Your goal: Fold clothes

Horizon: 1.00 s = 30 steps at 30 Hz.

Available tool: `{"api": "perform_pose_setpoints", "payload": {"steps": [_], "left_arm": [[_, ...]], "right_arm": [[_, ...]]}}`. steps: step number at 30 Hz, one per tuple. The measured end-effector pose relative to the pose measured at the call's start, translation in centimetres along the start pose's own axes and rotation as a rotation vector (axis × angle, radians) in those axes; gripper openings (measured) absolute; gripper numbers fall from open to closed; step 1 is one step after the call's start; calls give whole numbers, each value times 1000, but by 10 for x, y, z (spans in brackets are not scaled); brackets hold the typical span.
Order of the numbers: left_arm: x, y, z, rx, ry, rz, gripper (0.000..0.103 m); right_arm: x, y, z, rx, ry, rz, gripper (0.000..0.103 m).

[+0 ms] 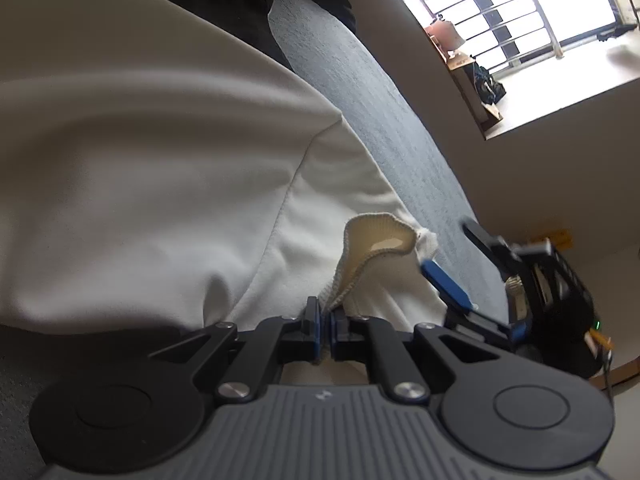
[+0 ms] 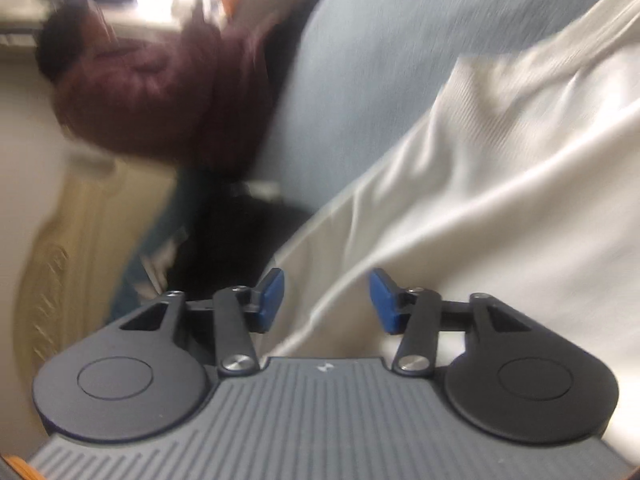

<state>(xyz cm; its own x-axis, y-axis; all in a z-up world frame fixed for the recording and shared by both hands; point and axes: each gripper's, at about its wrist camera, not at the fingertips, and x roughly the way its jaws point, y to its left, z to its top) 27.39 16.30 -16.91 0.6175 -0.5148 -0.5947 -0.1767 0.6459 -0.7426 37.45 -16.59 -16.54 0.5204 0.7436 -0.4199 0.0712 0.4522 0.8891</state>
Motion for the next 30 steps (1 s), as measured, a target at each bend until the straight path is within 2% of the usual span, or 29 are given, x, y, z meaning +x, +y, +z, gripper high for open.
{"api": "perform_pose_setpoints", "payload": {"steps": [3,8,10,13,17,20,23,27,30], "left_arm": [[-6,4,2,-31,-7,-27,5],[-13,18,6,-134,-29,-69,6],[-17,19,6,-142,-63,-40,5],[-32,21,6,-168,-155,8,7],[-48,10,2,-121,-235,110,13],[-49,-18,-8,-26,-224,163,15],[-43,-54,-21,100,-186,198,16],[-24,-108,-40,280,-109,235,23],[6,-154,-61,424,-27,255,25]], "right_arm": [[-53,-16,9,14,-77,27,47],[-159,-54,-7,14,-228,-57,47],[-202,-69,-14,13,-289,-93,47],[-265,-92,-24,13,-380,-148,47],[-323,-115,-48,-28,-460,-297,47],[-343,-129,-61,-31,-459,-336,47],[-331,-125,-75,-88,-401,-341,45],[-309,-101,-92,-316,-312,-416,42],[-297,-91,-91,-461,-295,-460,31]]}}
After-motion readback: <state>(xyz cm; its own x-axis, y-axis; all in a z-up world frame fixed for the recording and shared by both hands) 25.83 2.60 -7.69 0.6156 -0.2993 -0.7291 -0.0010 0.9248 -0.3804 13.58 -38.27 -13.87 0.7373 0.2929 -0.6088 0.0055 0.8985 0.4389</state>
